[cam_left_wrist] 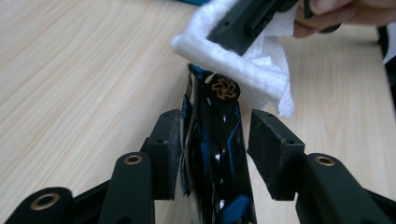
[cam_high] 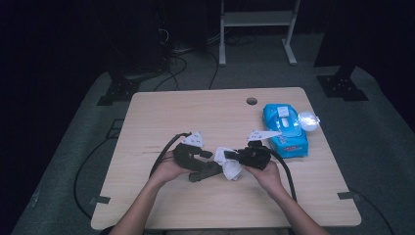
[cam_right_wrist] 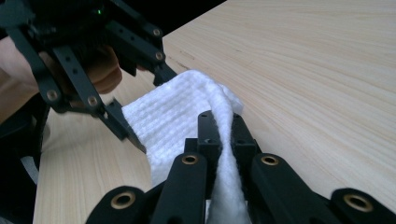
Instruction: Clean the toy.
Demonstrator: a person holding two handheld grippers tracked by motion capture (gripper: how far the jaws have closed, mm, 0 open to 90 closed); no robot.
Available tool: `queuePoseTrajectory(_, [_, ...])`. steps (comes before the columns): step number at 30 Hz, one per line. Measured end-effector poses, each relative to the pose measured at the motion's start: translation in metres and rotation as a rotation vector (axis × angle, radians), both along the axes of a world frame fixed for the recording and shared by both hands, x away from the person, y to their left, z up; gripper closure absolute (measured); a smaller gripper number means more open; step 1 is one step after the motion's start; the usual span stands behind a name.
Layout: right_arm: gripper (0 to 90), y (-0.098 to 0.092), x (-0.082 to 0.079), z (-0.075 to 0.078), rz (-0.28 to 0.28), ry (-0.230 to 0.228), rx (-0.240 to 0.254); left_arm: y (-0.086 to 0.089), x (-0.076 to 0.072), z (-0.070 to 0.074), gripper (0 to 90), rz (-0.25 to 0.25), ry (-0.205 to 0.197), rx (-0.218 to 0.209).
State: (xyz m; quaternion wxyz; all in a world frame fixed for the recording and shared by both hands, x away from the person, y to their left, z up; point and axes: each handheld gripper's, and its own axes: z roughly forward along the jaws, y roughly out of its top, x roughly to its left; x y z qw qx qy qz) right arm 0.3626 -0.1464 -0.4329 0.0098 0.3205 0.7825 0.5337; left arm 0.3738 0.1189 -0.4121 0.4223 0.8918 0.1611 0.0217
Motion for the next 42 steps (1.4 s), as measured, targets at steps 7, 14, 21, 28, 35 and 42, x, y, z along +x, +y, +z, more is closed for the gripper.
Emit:
queuePoseTrajectory(7, [86.0, 0.007, 0.003, -0.005, 0.000, 0.002, -0.036, 0.018, 0.009, -0.009, 44.3, 0.045, 0.075, -0.042])
queuePoseTrajectory(14, [86.0, 0.011, 0.001, -0.005, 0.004, -0.027, -0.074, 0.016, 0.014, -0.017, 37.8, 0.066, 0.102, -0.034])
queuePoseTrajectory(21, [86.0, 0.013, -0.006, -0.003, 0.016, -0.073, -0.119, 0.012, 0.006, -0.015, 36.8, 0.057, 0.059, -0.020])
queuePoseTrajectory(28, [86.0, 0.009, -0.020, 0.000, 0.044, -0.102, -0.152, 0.004, -0.010, -0.017, 34.6, 0.045, 0.032, -0.011])
queuePoseTrajectory(35, [86.0, 0.001, -0.039, -0.002, 0.081, -0.110, -0.196, -0.009, -0.028, -0.023, 27.4, 0.032, -0.008, 0.056])
queuePoseTrajectory(42, [86.0, -0.005, -0.054, -0.012, 0.096, -0.094, -0.250, -0.027, -0.039, -0.037, 23.3, 0.002, -0.033, 0.134])
